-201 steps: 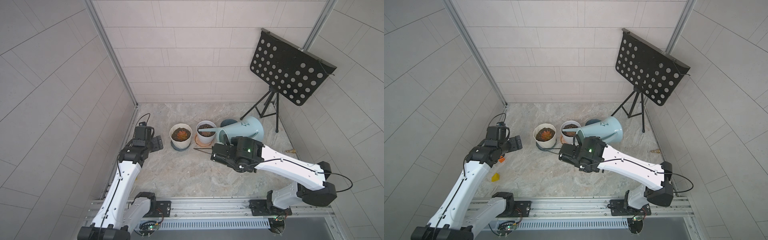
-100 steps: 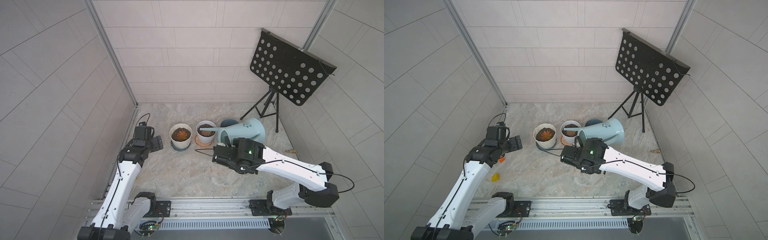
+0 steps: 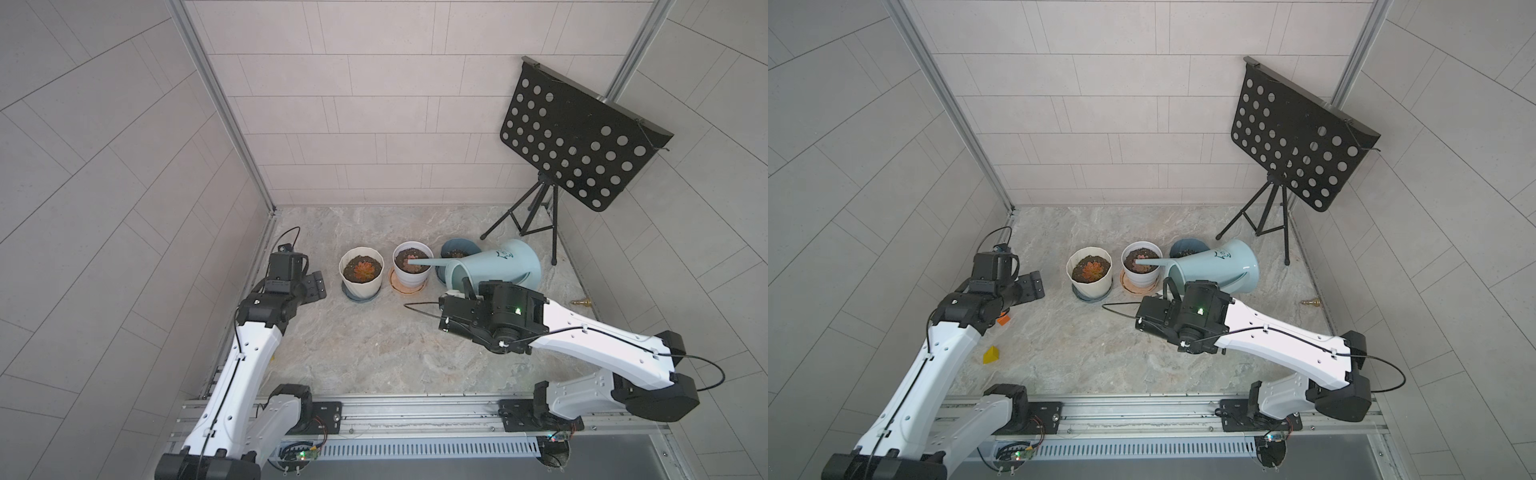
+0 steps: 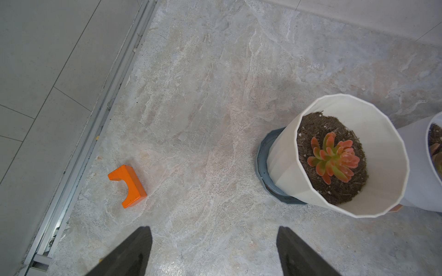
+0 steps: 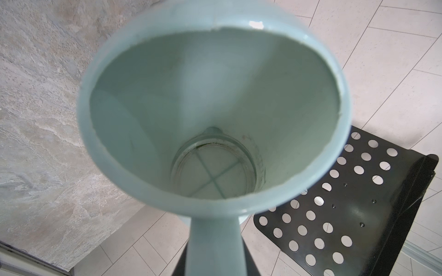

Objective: Water the succulent around the soil edge
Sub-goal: Water the soil of the potted plant with water.

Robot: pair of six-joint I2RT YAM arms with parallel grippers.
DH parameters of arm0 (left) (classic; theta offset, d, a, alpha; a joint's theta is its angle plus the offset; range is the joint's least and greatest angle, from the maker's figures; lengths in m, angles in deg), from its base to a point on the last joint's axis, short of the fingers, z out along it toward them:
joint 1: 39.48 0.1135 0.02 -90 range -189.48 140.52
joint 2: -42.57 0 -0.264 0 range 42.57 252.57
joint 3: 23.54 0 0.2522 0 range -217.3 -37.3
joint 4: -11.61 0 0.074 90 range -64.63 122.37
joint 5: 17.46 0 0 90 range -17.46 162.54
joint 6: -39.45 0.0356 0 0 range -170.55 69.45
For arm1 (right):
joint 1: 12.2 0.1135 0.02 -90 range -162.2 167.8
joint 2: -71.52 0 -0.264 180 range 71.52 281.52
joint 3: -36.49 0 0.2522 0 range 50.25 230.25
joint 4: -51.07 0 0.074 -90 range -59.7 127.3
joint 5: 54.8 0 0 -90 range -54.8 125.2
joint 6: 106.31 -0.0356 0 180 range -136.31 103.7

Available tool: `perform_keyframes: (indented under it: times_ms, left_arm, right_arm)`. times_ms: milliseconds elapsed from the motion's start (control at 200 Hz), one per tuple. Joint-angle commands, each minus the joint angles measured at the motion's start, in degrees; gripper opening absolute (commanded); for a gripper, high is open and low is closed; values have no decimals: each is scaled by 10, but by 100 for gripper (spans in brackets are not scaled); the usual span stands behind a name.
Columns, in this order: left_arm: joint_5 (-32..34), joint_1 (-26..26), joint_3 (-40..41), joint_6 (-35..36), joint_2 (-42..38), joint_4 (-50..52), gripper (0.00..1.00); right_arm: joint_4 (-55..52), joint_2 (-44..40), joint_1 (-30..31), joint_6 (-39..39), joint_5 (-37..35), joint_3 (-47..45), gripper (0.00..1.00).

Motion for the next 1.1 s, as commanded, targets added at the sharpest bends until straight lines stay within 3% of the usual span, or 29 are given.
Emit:
perform_keyframes:
  times_ms: [0, 535, 1091]
  left_arm:
    - [5, 5, -3, 9, -4, -5, 89]
    - [5, 7, -3, 9, -1, -6, 88]
    - [5, 7, -3, 11, 0, -6, 88]
  right_arm:
    - [-105, -20, 4, 0, -26, -6, 0]
    - [-105, -55, 14, 2, -13, -50, 0]
    - [-106, -95, -18, 7, -16, -86, 0]
